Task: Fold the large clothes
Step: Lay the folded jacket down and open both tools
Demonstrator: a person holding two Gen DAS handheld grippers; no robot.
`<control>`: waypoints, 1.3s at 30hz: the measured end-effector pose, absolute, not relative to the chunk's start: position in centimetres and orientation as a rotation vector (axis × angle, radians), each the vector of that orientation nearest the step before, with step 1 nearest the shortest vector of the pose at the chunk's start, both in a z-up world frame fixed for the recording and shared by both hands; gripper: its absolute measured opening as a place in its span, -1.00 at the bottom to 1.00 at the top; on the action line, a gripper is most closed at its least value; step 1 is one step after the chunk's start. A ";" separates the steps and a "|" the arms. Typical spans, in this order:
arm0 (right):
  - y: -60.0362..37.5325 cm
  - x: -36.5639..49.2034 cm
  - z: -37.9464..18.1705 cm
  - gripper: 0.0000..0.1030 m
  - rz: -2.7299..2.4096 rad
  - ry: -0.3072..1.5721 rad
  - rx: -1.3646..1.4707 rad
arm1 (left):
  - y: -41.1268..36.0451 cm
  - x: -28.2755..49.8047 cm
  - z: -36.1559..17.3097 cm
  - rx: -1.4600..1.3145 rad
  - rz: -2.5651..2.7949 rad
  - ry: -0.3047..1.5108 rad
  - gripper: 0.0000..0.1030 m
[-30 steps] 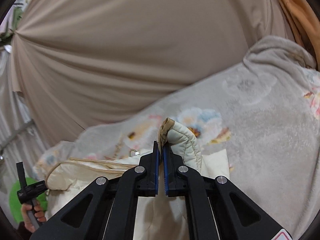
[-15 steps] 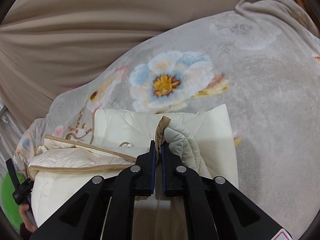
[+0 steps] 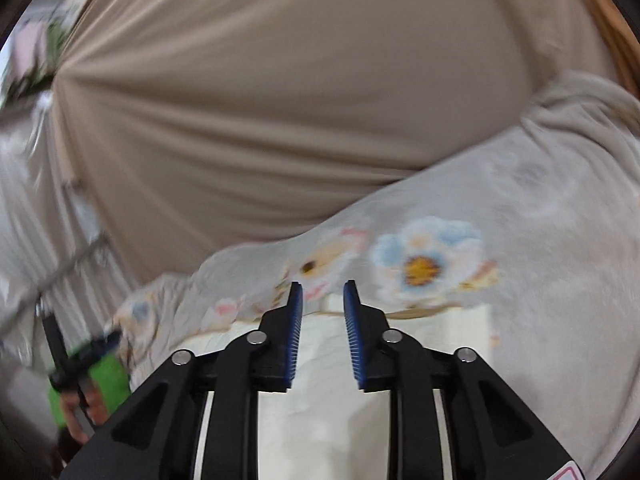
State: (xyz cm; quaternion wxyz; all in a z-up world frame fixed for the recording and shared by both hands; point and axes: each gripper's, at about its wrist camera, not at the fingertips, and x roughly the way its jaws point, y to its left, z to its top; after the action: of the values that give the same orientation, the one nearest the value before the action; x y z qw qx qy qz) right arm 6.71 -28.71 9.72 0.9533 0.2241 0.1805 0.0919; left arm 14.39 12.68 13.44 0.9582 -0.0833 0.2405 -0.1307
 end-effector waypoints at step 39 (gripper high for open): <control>-33.0 9.8 2.0 0.09 -0.138 0.470 0.481 | 11.5 19.3 7.4 -0.098 -0.087 0.572 0.83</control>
State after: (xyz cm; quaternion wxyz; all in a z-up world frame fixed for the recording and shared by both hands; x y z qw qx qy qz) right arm 9.84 -33.03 1.96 0.9417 0.2356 0.2304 -0.0678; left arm 19.28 11.55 7.44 0.9573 -0.0481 0.2818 -0.0428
